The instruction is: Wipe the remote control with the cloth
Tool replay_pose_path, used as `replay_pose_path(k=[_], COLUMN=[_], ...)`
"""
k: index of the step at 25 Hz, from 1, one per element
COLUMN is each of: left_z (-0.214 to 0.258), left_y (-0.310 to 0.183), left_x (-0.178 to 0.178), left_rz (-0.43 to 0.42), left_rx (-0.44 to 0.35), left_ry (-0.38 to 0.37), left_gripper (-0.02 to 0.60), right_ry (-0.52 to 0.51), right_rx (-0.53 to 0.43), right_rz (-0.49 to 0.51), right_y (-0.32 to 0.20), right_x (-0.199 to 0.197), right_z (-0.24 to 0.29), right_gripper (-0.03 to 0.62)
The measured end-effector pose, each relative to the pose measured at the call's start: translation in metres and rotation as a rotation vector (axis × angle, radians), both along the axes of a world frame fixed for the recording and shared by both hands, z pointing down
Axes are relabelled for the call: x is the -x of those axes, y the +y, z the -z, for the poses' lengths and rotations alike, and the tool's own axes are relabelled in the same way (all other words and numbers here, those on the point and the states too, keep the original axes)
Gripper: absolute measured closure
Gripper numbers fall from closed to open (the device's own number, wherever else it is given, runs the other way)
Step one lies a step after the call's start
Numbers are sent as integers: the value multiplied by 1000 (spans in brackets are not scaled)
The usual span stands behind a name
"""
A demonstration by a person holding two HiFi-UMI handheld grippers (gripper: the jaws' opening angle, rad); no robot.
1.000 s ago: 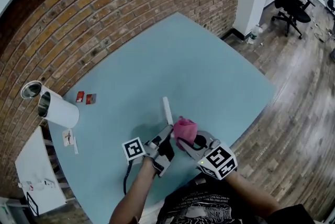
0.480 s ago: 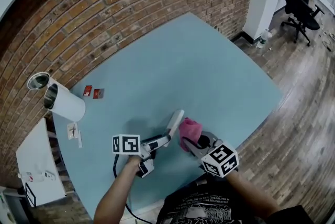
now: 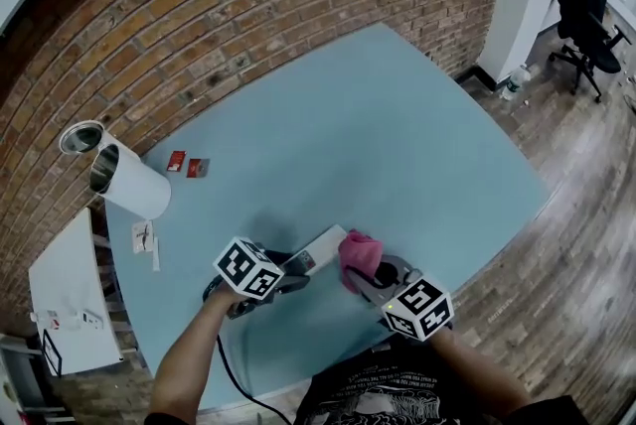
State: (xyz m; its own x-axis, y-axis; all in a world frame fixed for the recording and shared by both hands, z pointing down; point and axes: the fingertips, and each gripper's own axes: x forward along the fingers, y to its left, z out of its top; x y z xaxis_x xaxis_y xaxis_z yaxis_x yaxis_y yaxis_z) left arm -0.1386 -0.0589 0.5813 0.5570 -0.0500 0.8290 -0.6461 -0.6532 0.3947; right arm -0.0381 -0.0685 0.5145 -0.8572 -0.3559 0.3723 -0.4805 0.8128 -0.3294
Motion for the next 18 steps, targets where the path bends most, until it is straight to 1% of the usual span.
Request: replay_pose_path(k=[5,6,8,10,11,13,16,18], left_z=[-8,-12,-16,-16,-16,-17,-13,-5], left_y=[0,3,6,3,1,0,-3,-4], left_x=[7,6,6,8,10,14,22,24], left_rz=[-200,-232,-262,-258,-245,-204,-122,-24], left_rx=[-89,-95,-105,-131,-143,-154,-180,-203], left_ry=[-179,-203,-236,-270,-288,-326,-365,-355], left_gripper=[304,302,299,298,296,272,270,272], right_ry=[2,-1,-13,-28,-36,-53,-78,-92], right_rx=[-7,-5,-1,2,3,4,14,29], right_rz=[31,39,59,87,105,143,184,209], right_y=[-3,-2,0,-1,-2,-5,-8,-8], right_x=[3,4,7,12,13,15,15,14], right_z=[0,0,-1,-1,-1,3,7,8], right_gripper=[528,528,528,528,528,528,528,528])
